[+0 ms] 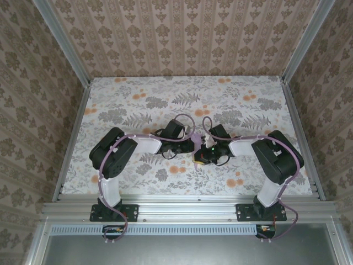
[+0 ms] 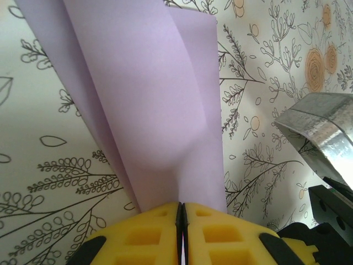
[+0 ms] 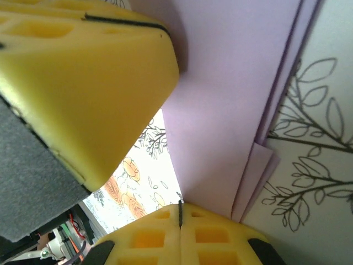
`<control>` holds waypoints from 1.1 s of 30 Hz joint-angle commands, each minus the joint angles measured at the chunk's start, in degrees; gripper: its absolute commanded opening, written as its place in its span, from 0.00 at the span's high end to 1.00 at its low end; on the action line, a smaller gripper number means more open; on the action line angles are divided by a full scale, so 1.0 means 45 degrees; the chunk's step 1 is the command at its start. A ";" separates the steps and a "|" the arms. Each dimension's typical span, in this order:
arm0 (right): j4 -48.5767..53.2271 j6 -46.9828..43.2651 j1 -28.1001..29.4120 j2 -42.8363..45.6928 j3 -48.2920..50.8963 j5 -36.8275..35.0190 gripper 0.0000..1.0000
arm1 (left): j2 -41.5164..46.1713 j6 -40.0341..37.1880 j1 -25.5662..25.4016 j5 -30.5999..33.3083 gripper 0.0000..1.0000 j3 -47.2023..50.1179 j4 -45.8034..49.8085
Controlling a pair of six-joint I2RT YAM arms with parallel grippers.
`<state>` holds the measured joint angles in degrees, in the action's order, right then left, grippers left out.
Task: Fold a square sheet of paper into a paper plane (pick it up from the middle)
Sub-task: Fold the wing for the fifth time at the center of the table.
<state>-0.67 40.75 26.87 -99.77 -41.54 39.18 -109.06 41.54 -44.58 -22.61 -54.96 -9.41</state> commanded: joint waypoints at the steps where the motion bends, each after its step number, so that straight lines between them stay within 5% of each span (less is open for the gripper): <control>1: 0.1034 -0.0612 0.0139 -0.0488 0.0498 -0.0981 0.95 | -0.0803 -0.0351 0.0099 0.0164 0.87 -0.0125 0.0630; 33: 0.2451 -0.1534 0.0434 -0.0767 0.1610 -0.2686 0.97 | -0.2753 -0.1266 0.2438 -0.0486 0.87 -0.3539 0.1773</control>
<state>-3.03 35.68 27.64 -99.04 -39.09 37.28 -118.67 38.87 -35.20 -27.90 -69.43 -4.62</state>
